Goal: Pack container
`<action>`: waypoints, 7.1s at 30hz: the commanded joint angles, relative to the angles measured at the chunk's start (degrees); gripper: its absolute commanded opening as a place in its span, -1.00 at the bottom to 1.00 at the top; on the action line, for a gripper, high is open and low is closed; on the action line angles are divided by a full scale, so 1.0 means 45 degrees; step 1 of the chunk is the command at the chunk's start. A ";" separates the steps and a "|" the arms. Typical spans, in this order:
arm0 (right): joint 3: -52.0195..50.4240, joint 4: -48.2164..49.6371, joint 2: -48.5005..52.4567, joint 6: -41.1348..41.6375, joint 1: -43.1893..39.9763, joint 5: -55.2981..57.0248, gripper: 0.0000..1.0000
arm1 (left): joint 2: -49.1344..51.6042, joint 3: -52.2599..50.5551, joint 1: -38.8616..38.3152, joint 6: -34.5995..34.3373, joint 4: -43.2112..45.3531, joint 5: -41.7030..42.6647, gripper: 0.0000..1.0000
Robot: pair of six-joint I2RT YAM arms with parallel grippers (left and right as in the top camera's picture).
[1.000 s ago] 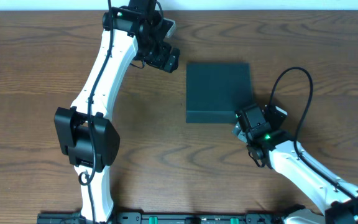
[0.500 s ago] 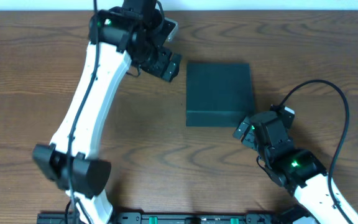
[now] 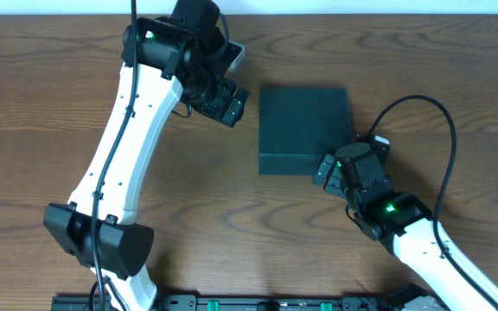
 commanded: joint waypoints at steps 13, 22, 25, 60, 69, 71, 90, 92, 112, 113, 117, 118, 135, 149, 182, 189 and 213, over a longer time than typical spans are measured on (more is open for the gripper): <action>0.1098 0.0437 0.0296 -0.0782 -0.0330 0.0199 0.98 | 0.0136 -0.0102 0.0044 -0.0010 0.0010 -0.0083 0.91; 0.1098 0.0442 0.2278 -0.0869 -0.0525 0.0107 0.98 | 0.0136 -0.0102 0.0044 -0.0010 0.0053 -0.0078 0.91; 0.1098 0.0437 0.2628 -0.0869 -0.0525 -0.0102 0.98 | 0.0136 -0.0102 0.0044 -0.0010 0.0053 -0.0083 0.91; 0.1175 0.0491 0.1078 -0.1020 -0.0525 -0.0253 0.98 | -0.6543 -0.9758 -0.3084 -0.4075 0.2317 -0.3575 0.91; 0.1175 0.1166 0.1083 -0.1020 -0.0374 -0.2181 0.98 | -0.6164 -1.3090 -0.3089 -0.4255 0.6547 -0.1530 0.91; 0.1175 0.1185 0.1151 -0.1039 -0.0238 -0.2176 0.99 | -0.6081 -1.3134 -0.3094 -0.4061 0.6868 -0.1520 0.91; 0.1175 0.2866 0.2662 -0.1987 0.0092 -0.1797 0.99 | -0.2861 -1.3182 -0.4566 -0.4022 0.9743 -0.3959 0.92; 0.1175 0.2871 0.2662 -0.1987 0.0092 -0.1797 0.99 | -0.2861 -1.3182 -0.4692 -0.4031 0.9981 -0.4367 0.91; 0.1175 0.2817 0.2657 -0.2021 0.0097 -0.1802 0.98 | -0.1933 -1.3182 -0.4886 -0.4065 1.2259 -0.5804 0.91; 0.1175 0.2817 0.2657 -0.2021 0.0097 -0.1797 0.99 | -0.1865 -1.3182 -0.4881 -0.4065 1.2288 -0.5814 0.91; 0.1175 0.2817 0.2657 -0.2025 0.0097 -0.1802 0.98 | -0.1681 -1.3182 -0.4857 -0.4061 1.2531 -0.5809 0.91; 0.1175 0.2812 0.2657 -0.2021 0.0097 -0.1802 0.98 | -0.1647 -1.3182 -0.4833 -0.4061 1.2638 -0.5809 0.91; 0.1175 0.2540 0.2657 -0.2118 0.0092 -0.1413 0.99 | -0.4041 -1.2794 -0.4930 -0.3997 1.1472 -0.6135 0.92; 0.1175 0.2526 0.2657 -0.2113 0.0097 -0.1418 0.99 | -0.4056 -1.2784 -0.4323 -0.3007 1.3663 -0.5974 0.91; 0.1239 -0.1549 -0.0340 -0.2433 0.0933 -0.2283 0.99 | -0.2443 -1.2789 -0.4357 -0.3298 1.3576 -0.4750 0.91; 0.1205 -0.2608 0.0199 -0.2467 0.1384 -0.2293 0.98 | -0.2443 -1.2789 -0.4357 -0.3293 1.3576 -0.4750 0.91; 0.0792 0.0029 0.4163 -0.1821 0.1379 0.0384 0.99 | -0.2443 -1.2789 -0.4333 -0.3245 1.3687 -0.4760 0.92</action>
